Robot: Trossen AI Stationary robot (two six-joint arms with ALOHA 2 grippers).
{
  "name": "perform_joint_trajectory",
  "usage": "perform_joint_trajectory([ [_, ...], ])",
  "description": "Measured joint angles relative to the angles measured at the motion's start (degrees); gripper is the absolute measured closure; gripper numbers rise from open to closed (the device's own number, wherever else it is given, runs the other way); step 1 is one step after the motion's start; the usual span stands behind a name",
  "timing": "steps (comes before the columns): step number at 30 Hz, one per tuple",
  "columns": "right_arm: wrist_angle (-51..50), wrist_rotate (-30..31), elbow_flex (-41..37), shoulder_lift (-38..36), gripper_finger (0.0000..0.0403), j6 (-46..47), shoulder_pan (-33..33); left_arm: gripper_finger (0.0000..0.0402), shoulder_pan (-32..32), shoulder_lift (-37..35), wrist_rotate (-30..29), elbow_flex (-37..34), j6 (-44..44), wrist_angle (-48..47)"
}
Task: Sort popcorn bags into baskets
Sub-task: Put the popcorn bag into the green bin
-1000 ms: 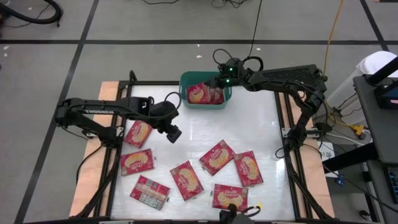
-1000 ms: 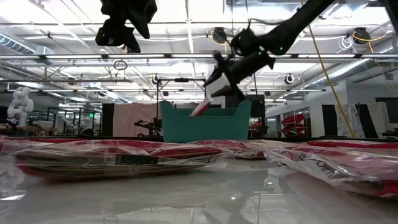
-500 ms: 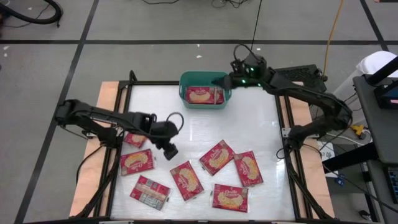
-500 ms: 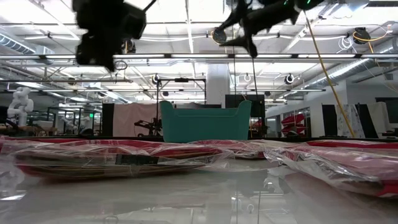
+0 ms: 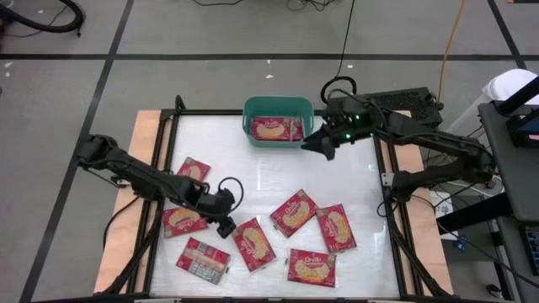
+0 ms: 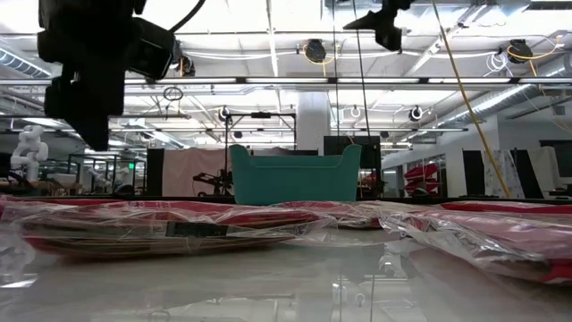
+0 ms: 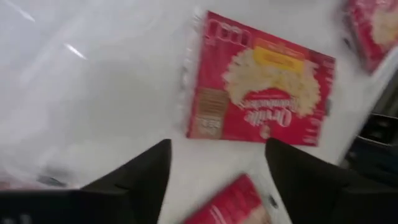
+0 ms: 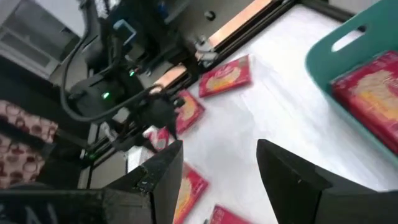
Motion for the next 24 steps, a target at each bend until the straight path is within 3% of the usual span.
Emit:
perform_joint_trajectory([
  [5, 0.14, 0.08, 0.00, -0.47, 0.0205, -0.21, 2.58, 0.0087, -2.30, 4.00, -0.96, 0.02, 7.49, 3.38],
  [9, 0.11, 0.09, 0.00, -0.50, 0.0205, -0.67, 3.84, 0.0092, -2.79, 8.68, -1.57, 0.07, 11.31, 3.89],
  [19, 0.32, 1.62, -0.07, -0.49, 0.0205, -0.09, 6.09, 0.0169, -2.27, 17.55, -3.26, 0.27, 10.88, 11.04],
  [24, 0.63, 3.17, -0.07, -0.49, 0.0205, 0.17, 6.52, 0.0266, -1.68, 18.65, -2.76, 0.25, 15.27, 12.37],
])
